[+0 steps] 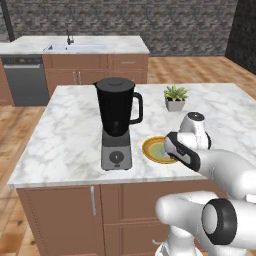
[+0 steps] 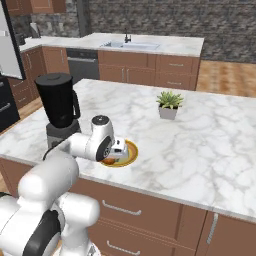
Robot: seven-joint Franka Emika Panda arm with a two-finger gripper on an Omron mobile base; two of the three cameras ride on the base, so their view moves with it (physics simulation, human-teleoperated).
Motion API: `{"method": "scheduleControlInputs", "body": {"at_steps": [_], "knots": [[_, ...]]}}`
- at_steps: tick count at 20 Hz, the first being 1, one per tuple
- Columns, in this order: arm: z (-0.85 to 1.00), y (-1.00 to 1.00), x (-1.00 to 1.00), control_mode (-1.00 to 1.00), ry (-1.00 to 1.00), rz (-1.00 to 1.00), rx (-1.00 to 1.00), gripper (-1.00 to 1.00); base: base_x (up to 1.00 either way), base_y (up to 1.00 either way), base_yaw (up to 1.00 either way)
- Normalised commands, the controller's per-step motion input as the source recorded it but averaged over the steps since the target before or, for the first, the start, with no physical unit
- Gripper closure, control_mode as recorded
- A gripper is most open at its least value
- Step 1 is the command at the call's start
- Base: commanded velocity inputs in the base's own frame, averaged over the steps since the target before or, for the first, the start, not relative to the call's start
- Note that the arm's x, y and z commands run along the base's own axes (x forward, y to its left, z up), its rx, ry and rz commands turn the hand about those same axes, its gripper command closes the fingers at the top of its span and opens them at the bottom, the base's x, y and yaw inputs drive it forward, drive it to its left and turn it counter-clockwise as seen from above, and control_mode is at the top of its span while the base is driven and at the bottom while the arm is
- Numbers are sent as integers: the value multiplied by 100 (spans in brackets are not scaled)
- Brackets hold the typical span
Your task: Pick the tangerine and orange from the fridge and place them on the plate next to the blender to make a fruit smoothie.
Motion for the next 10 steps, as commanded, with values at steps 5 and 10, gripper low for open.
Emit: {"method": "scheduleControlInputs", "body": {"at_steps": [5,10], "knots": [[-24,0,32,-100,6,1,0,100,0,0,0],[-36,0,14,-100,0,0,0,100,0,0,0]]}}
